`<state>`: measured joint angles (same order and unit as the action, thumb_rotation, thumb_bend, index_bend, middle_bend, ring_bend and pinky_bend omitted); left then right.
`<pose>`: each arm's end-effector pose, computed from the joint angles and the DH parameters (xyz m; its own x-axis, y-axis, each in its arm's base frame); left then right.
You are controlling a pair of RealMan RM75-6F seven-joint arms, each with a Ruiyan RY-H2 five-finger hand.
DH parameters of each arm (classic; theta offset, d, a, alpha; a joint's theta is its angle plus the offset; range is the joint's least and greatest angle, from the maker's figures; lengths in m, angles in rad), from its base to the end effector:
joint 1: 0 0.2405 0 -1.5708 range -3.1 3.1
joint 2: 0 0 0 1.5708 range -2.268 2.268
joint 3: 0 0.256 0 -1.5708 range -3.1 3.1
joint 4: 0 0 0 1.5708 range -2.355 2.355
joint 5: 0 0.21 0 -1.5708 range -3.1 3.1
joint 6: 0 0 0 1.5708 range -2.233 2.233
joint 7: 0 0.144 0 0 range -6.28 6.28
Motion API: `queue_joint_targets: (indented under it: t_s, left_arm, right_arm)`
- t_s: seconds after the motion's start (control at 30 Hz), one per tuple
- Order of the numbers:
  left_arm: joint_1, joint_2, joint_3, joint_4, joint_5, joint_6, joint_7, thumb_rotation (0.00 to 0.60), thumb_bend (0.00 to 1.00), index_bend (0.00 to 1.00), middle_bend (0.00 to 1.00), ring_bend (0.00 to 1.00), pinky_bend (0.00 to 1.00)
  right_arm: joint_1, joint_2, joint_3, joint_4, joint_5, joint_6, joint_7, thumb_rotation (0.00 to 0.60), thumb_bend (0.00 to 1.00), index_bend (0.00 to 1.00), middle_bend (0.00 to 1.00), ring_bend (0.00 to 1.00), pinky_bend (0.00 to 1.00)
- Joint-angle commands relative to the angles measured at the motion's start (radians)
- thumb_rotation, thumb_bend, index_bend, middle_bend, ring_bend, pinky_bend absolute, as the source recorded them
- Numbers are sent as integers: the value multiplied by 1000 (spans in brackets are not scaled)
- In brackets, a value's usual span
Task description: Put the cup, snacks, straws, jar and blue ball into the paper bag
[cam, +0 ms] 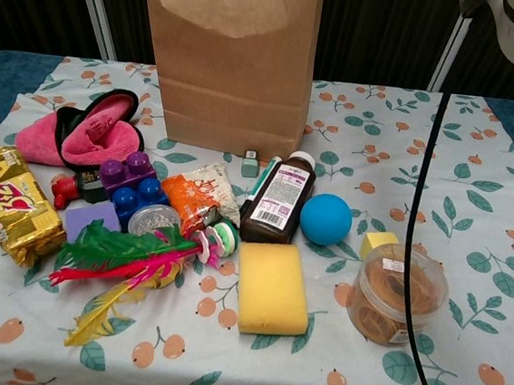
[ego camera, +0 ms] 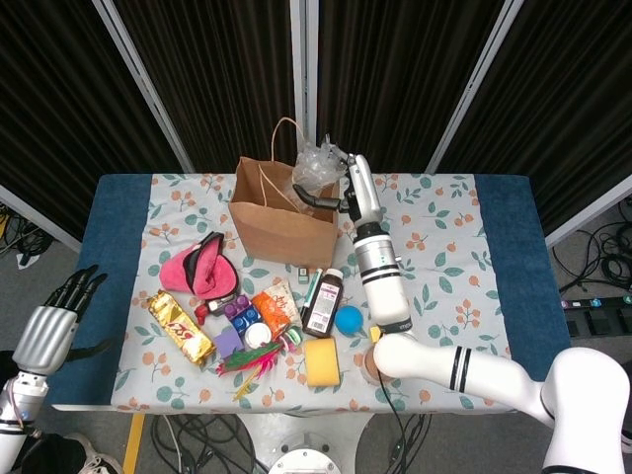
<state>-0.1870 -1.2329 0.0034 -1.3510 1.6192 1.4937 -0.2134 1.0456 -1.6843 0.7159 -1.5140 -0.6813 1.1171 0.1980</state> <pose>-0.3201 0.2058 0.1336 0.3498 0.0242 0.9365 0.9186 -0.2054 -0.3378 0.0280 -0.4239 0.0514 -0.6834 -0.1709 0.7098 -0.6923 -0.1571 -0.7043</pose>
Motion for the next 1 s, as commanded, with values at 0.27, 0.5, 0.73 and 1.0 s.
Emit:
queue_joint_targets:
  t_s: [0.27, 0.5, 0.73, 1.0]
  left_arm:
    - [-3, 3, -3, 2, -6, -7, -3, 600, 107, 91, 108, 64, 223]
    - [-4, -1, -2, 4, -7, -13, -7, 600, 107, 91, 108, 64, 223]
    - [-3, -2, 0, -1, -1, -7, -7, 600, 108, 91, 108, 64, 223]
    - [-5, -7, 4, -7, 5, -9, -1, 600, 108, 91, 108, 64, 224]
  right_arm:
    - [-24, 46, -25, 8, -63, -180, 92, 600, 0, 83, 196, 15, 44]
    - [-43, 78, -20, -13, -134, -183, 137, 600, 0, 0, 101, 0, 0]
    - [-117, 152, -63, -128, -304, -98, 134, 600, 0, 0, 107, 0, 0]
    - [-299, 419, -268, -319, -635, -14, -56, 600, 0, 96, 227, 52, 45]
